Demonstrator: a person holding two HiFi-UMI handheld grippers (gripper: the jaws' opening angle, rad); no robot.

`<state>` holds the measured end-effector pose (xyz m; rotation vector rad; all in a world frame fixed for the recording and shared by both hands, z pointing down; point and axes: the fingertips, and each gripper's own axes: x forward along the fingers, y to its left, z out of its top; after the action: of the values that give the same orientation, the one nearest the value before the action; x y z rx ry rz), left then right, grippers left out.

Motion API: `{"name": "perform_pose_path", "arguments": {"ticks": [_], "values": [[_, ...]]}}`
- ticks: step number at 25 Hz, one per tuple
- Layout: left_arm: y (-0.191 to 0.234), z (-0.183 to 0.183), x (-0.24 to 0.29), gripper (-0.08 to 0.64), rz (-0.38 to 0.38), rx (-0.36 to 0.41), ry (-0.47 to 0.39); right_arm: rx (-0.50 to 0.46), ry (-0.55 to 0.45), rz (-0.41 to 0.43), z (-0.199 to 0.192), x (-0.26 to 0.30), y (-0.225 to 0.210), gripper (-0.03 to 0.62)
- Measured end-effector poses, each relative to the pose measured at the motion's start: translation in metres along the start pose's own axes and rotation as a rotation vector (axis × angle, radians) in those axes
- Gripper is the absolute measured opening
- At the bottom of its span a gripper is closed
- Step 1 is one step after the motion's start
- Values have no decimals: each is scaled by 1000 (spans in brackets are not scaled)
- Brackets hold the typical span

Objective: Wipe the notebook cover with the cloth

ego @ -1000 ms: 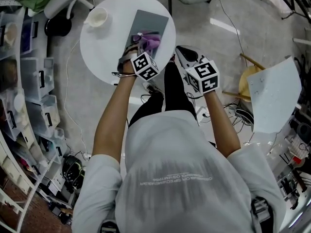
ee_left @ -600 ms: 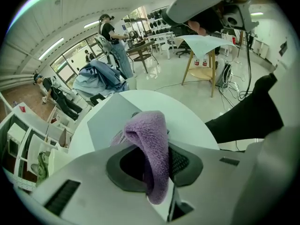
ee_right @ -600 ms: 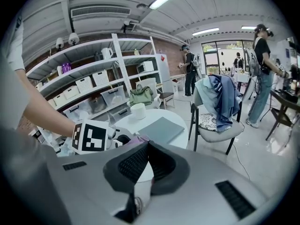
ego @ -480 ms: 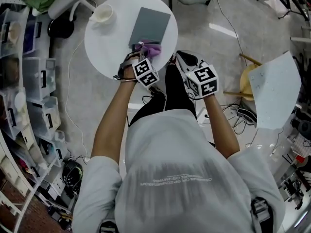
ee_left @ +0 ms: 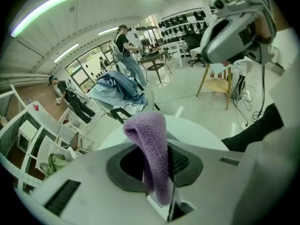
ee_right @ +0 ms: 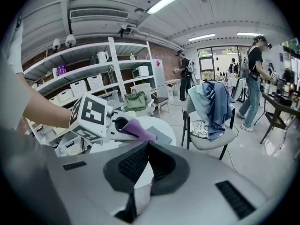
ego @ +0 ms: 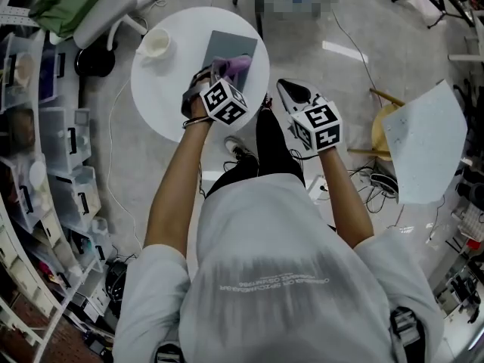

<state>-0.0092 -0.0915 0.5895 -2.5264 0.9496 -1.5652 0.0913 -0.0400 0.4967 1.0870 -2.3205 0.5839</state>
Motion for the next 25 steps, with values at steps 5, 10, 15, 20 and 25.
{"name": "perform_pose_path", "arguments": {"ticks": [5, 10, 15, 20, 25], "values": [[44, 39, 30, 78, 25, 9, -18, 23, 7, -3, 11, 16, -32, 2], [58, 63, 73, 78, 8, 33, -8, 48, 21, -10, 19, 32, -71, 3], [37, 60, 111, 78, -82, 54, 55, 68, 39, -12, 17, 40, -103, 3], [10, 40, 121, 78, -164, 59, 111, 74, 43, -11, 17, 47, -111, 2], [2, 34, 115, 78, -186, 35, 131, 70, 36, -7, 14, 44, -105, 2]]}}
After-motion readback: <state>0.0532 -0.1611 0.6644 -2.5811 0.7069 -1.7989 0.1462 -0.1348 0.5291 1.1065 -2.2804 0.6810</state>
